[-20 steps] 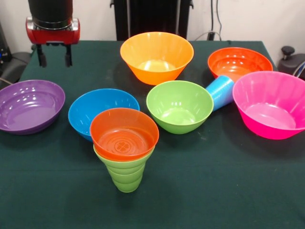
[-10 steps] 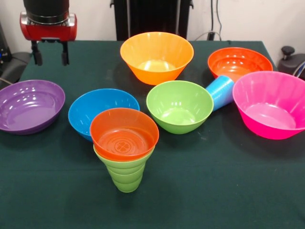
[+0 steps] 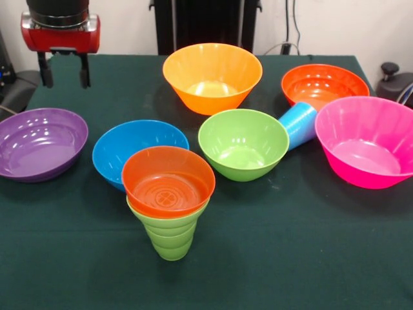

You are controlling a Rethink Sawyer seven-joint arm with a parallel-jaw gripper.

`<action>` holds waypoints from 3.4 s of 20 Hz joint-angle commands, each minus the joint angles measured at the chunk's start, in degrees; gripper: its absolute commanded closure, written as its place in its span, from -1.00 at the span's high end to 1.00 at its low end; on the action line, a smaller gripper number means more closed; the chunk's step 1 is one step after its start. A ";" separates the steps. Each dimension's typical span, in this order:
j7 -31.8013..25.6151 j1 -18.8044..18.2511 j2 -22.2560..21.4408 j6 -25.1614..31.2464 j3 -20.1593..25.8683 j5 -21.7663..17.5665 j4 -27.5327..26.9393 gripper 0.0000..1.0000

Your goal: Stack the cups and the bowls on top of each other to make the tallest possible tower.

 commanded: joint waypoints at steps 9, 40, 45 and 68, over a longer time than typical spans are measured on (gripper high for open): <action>11.72 -7.32 9.53 -6.18 -1.15 4.61 -7.41 1.00; 30.53 -2.13 18.20 -7.24 -8.91 13.59 -14.81 1.00; 33.80 -1.30 17.77 -7.58 -8.03 13.99 -13.01 1.00; 43.62 1.63 15.56 -11.66 -8.56 17.74 -4.83 1.00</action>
